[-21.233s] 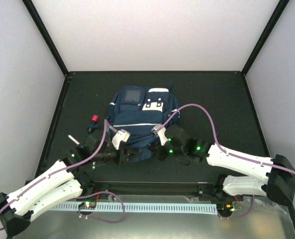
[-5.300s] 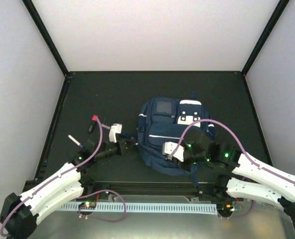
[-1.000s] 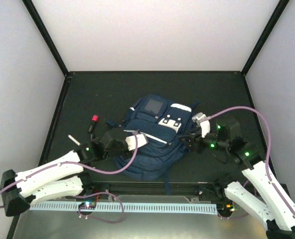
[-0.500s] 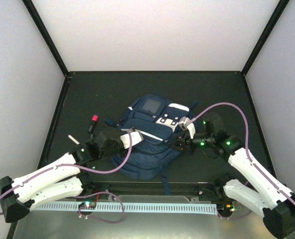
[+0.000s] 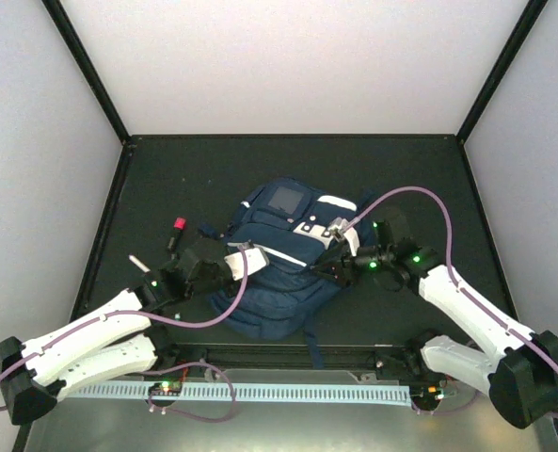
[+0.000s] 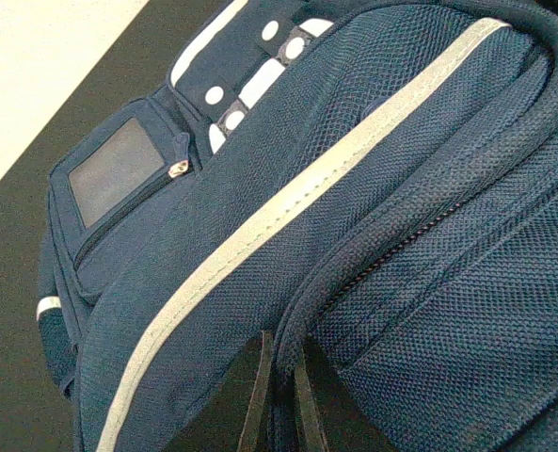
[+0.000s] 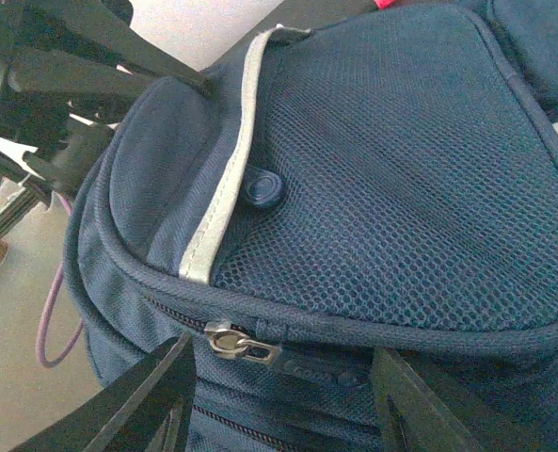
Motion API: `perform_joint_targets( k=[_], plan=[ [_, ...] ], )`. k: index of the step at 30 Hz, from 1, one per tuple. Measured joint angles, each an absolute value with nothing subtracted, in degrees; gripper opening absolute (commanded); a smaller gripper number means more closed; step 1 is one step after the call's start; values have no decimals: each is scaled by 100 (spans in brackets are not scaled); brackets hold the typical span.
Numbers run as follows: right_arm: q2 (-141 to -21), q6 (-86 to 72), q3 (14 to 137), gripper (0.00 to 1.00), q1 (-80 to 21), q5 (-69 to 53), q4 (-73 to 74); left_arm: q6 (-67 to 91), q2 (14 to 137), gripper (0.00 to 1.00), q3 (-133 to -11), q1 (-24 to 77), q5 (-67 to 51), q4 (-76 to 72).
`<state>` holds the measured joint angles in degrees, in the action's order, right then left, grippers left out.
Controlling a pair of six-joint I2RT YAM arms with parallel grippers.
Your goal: Pack the student bag
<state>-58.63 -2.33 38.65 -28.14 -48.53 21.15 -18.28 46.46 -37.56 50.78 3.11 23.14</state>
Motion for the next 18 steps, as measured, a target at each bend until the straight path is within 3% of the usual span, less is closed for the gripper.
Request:
perform_joint_targets(
  k=[5, 9, 13, 18],
  plan=[
    [-6042, -285, 3876, 63, -2827, -4851, 2128, -1848, 4646, 1, -3743, 5052, 292, 2311],
    [-6036, -384, 3874, 62, -2842, -4700, 2123, -1850, 4646, 2, -3743, 5026, 237, 2311],
    [-6040, -499, 3830, 46, -2842, -4801, 1988, -1850, 4646, 2, -3743, 5006, 209, 2314],
    [-6031, -534, 3787, 40, -2895, -5015, 1859, -1850, 4624, 2, -3743, 4989, 183, 2318]
  ],
)
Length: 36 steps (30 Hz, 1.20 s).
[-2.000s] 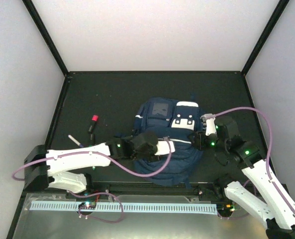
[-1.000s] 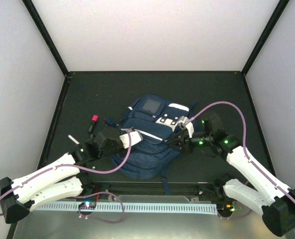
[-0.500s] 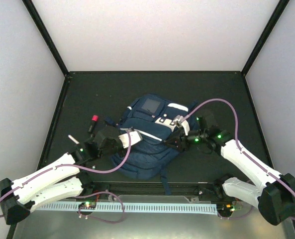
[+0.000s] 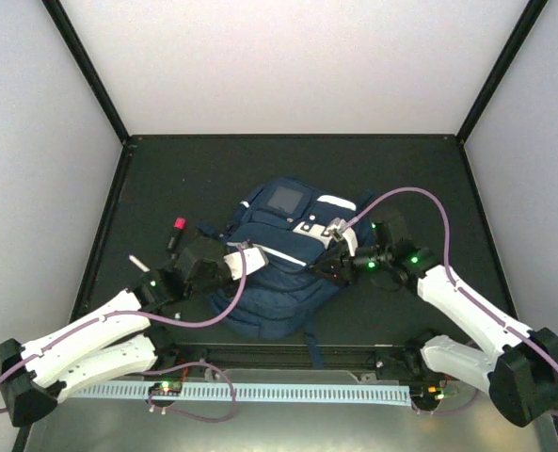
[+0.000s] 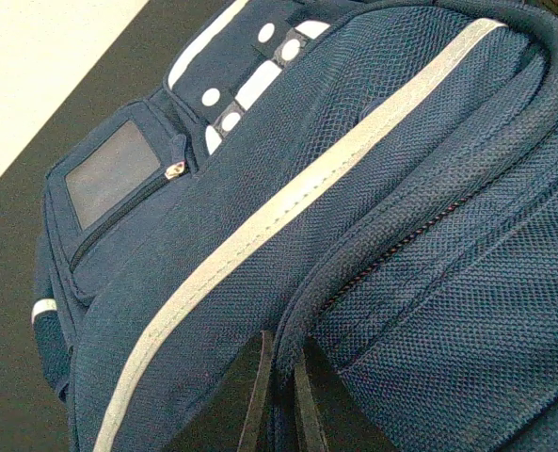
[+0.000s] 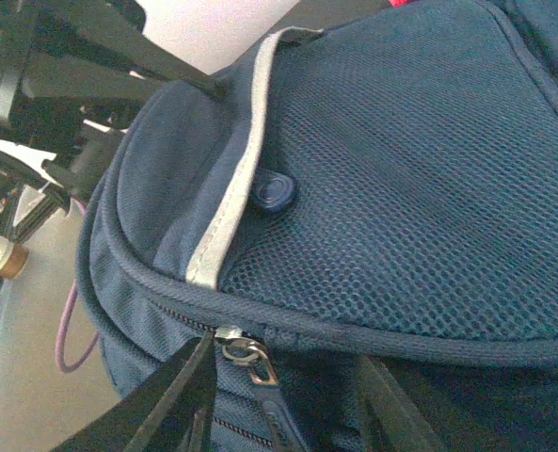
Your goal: Pack the student bag
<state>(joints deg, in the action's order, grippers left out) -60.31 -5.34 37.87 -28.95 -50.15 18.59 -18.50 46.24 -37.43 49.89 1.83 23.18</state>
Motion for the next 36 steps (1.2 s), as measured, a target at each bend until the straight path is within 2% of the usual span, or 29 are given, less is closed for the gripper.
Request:
perform_joint_targets(
  k=[10, 16, 25, 36],
  plan=[
    [-5739, -473, 3771, 3, -2965, -5133, 2025, -1855, 4613, 2, -3743, 4982, 73, 2314],
    [-5395, -379, 3802, 2, -3105, -4932, 2528, -1951, 4746, 2, -3798, 4960, -237, 2390],
    [-5151, -357, 4228, 2, -4071, -3892, 3402, -1955, 5603, 2, -4445, 4956, -884, 2877],
    [-5098, -1308, 4248, 2, -4823, -2961, 3511, -1369, 6156, 2, -4694, 4969, -1664, 2954]
  ],
)
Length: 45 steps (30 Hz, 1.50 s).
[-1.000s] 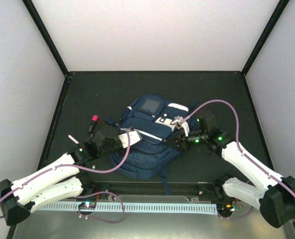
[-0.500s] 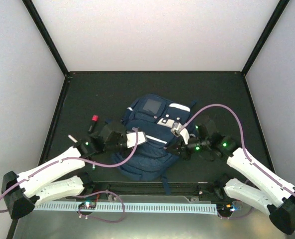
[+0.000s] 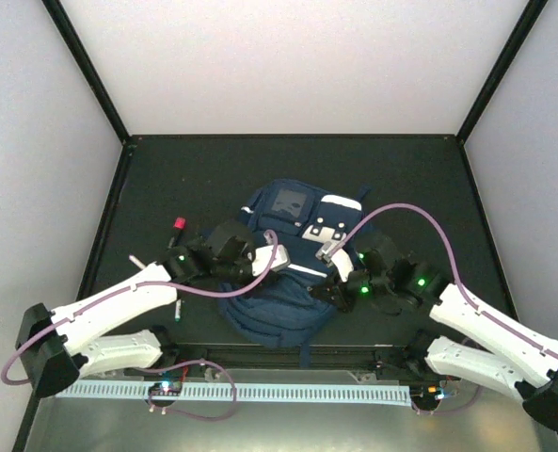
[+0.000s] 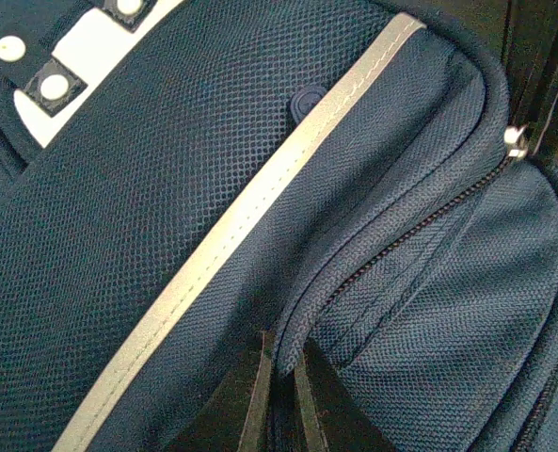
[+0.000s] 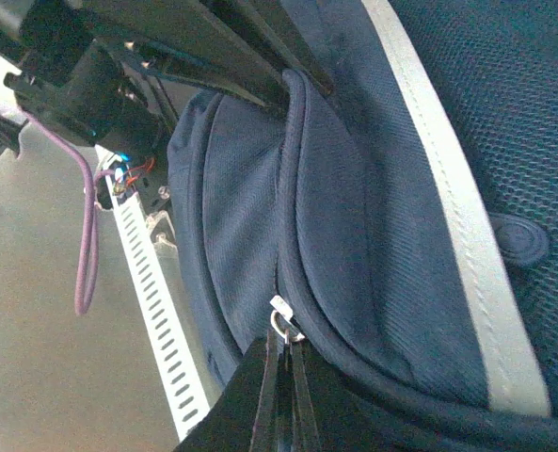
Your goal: Pack the student bag
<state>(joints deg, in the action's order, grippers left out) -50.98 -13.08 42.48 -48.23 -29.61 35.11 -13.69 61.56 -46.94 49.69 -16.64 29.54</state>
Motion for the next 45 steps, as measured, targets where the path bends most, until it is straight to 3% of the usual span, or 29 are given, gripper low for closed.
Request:
perform_joint_targets(
  k=[10, 14, 19, 23, 26, 30, 36, 39, 45],
  plan=[
    [-5188, -2370, 4265, 2, -5164, -2453, 3426, -1013, 6729, 2, -5157, 5312, -1584, 3194],
    [-5288, -2709, 4250, 9, -5269, -2285, 3127, -1000, 6733, 2, -5234, 5315, -1459, 3339],
    [-5474, -2908, 4252, 11, -5413, -2274, 2628, -982, 6462, 35, -5234, 5358, -1236, 3321],
    [-5625, -3026, 4257, 11, -5470, -2305, 2082, -886, 6042, 49, -5216, 5494, -1229, 3070],
    [-5756, -3083, 4257, 14, -5509, -2344, 1850, -725, 5537, 54, -5162, 5527, -1256, 2714],
    [-5916, -3168, 4263, 15, -5527, -2464, 1614, -281, 4851, 56, -4862, 5537, -1284, 2491],
    [-6263, -3286, 4418, 28, -5540, -2661, 1365, 696, 4248, 56, -4351, 5559, -1216, 2519],
    [-6305, -3306, 4550, 34, -5548, -2650, 1258, 1345, 4160, 54, -4209, 5564, -1221, 2606],
    [-6147, -3264, 4700, 37, -5548, -2423, 1205, 2630, 4410, 46, -4171, 5673, -1256, 2827]
  ],
)
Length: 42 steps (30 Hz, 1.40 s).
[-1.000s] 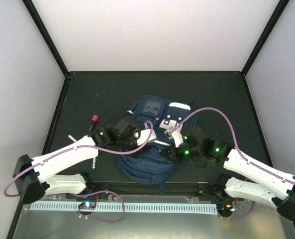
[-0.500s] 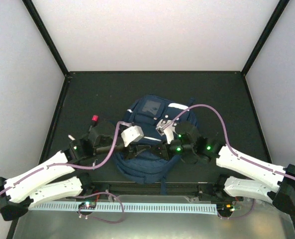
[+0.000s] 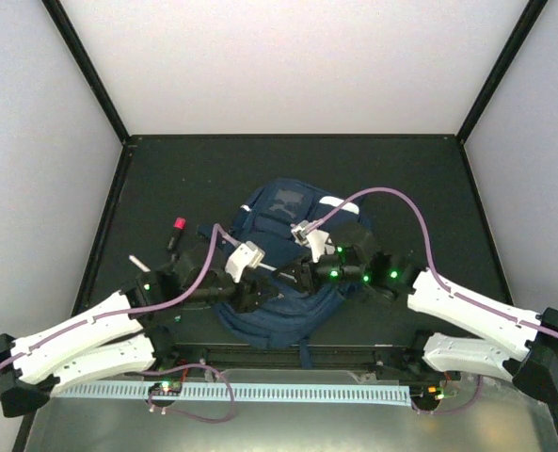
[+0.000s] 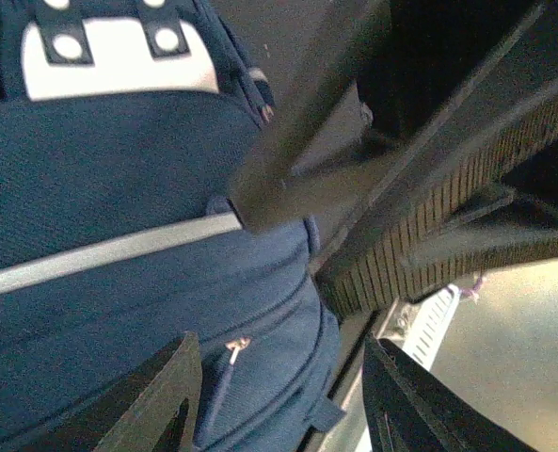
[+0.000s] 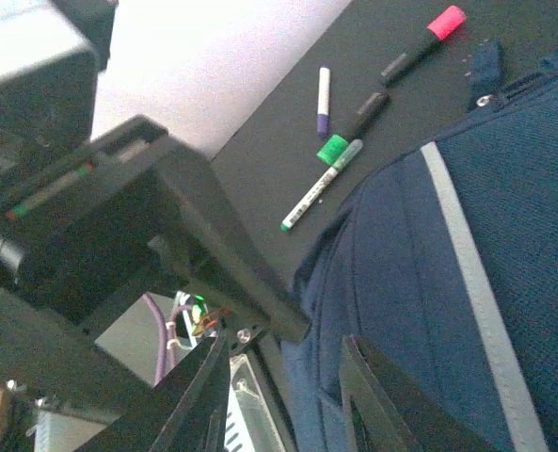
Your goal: Pack the student bag
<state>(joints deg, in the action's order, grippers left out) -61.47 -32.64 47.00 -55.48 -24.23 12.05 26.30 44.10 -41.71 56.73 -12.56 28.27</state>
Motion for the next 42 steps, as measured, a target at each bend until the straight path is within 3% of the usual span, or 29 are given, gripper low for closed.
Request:
perform_joint_targets(
  k=[2, 13, 21, 42],
  plan=[
    [-6112, -3218, 4700, 38, -5548, -2305, 1297, 2917, 4482, 41, -4132, 5791, -1251, 2827],
    [-5225, -1570, 4864, 57, -5548, -1695, 2665, 3079, 4842, 39, -3986, 6628, -390, 2930],
    [-4917, -344, 4685, 59, -5548, -1662, 2969, 2187, 5050, 22, -3986, 6652, -95, 2908],
    [-5006, 788, 4556, 60, -5548, -1546, 2923, 2189, 5524, 38, -3719, 6757, 34, 2932]
  ],
)
